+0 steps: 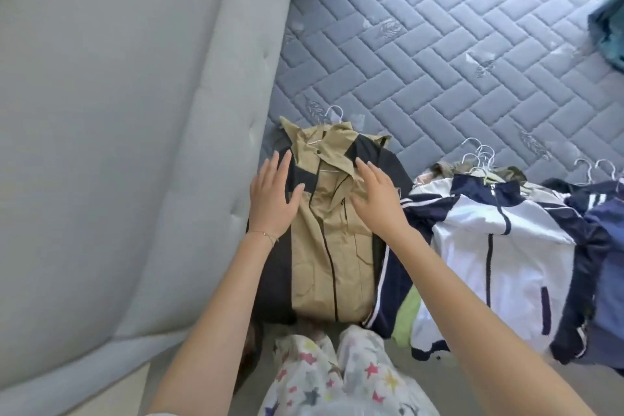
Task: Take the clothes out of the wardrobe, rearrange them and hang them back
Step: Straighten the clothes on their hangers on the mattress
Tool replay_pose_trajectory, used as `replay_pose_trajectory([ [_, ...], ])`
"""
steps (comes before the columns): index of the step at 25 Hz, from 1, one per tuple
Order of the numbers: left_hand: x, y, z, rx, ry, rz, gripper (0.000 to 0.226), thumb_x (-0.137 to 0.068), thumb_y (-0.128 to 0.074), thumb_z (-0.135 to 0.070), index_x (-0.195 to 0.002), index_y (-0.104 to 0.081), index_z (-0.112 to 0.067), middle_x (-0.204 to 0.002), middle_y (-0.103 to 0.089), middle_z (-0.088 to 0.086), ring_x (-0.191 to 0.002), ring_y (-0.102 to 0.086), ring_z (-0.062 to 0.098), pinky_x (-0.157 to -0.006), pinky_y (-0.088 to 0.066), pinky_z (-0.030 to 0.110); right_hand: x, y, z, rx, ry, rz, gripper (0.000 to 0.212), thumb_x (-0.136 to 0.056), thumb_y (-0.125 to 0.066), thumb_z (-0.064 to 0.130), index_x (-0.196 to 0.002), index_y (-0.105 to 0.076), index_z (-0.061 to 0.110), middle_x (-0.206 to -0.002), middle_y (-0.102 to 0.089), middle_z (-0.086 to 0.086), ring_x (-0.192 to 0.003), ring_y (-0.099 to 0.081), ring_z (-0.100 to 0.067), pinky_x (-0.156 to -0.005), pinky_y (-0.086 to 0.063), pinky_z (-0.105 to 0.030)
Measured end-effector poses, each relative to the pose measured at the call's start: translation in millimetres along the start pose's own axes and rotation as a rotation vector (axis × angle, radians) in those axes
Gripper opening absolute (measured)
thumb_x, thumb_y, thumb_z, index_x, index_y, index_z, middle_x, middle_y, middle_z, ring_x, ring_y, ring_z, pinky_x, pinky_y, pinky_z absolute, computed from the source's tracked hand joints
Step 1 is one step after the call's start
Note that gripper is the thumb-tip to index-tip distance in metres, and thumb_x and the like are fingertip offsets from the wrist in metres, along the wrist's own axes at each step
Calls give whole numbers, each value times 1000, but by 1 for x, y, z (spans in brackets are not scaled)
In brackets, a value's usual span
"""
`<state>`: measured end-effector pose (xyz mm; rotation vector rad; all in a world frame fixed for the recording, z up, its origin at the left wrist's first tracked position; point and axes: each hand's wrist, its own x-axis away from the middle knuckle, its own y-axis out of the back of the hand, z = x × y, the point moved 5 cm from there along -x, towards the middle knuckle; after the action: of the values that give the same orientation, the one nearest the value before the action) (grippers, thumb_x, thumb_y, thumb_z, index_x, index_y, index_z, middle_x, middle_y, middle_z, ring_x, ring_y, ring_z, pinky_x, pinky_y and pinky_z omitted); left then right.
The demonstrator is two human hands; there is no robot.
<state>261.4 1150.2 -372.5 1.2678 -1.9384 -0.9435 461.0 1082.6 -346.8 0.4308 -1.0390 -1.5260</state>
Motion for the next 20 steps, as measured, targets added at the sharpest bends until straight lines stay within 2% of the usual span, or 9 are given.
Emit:
replay_pose_trajectory([
  [4,-76,-57,47,94,-19,7,59,-99,-46,-33,-152,-23,-22,-157,-28,1,-145,-24,18,-119,-22,39,-85,-48,-41,-57,-97,-3,64,-95,-55,23,-153,-26,20,-156,-32,-8,-145,-24,-24,-117,-24,-41],
  [9,-170,-180,126,72,-36,46,59,-98,-50,-29,-151,-27,-20,-154,-35,1,-143,-30,19,-117,-25,41,-203,-138,-128,-9,-134,-41,62,-98,-51,31,-153,-26,18,-156,-32,-6,-146,-23,-23,-117,-24,-42],
  [13,-231,-245,161,-10,-74,-1,61,-98,-48,-33,-152,-24,-19,-156,-31,7,-144,-25,26,-116,-21,48,-274,-188,-184,136,-131,-88,63,-98,-47,42,-153,-23,21,-161,-19,-6,-149,-12,-25,-120,-13,-47],
  [16,-256,-267,175,-45,-32,-56,61,-99,-45,-37,-153,-23,-19,-151,-39,10,-135,-37,33,-110,-29,48,-306,-202,-212,180,-165,-95,71,-96,-42,56,-154,-14,28,-163,-8,-3,-150,-3,-24,-120,-4,-52],
  [18,-259,-276,179,-120,-28,-127,58,-99,-43,-40,-152,-25,-23,-141,-49,11,-121,-46,37,-100,-32,48,-319,-208,-228,197,-179,-119,79,-91,-38,68,-154,-7,33,-161,-15,-2,-149,-11,-23,-119,-6,-54],
  [20,-262,-278,181,-125,-21,-188,56,-98,-44,-42,-149,-30,-25,-132,-54,13,-115,-48,37,-96,-34,48,-326,-210,-236,275,-178,-168,83,-86,-34,76,-153,-15,32,-154,-31,-4,-142,-25,-27,-115,-14,-53],
])
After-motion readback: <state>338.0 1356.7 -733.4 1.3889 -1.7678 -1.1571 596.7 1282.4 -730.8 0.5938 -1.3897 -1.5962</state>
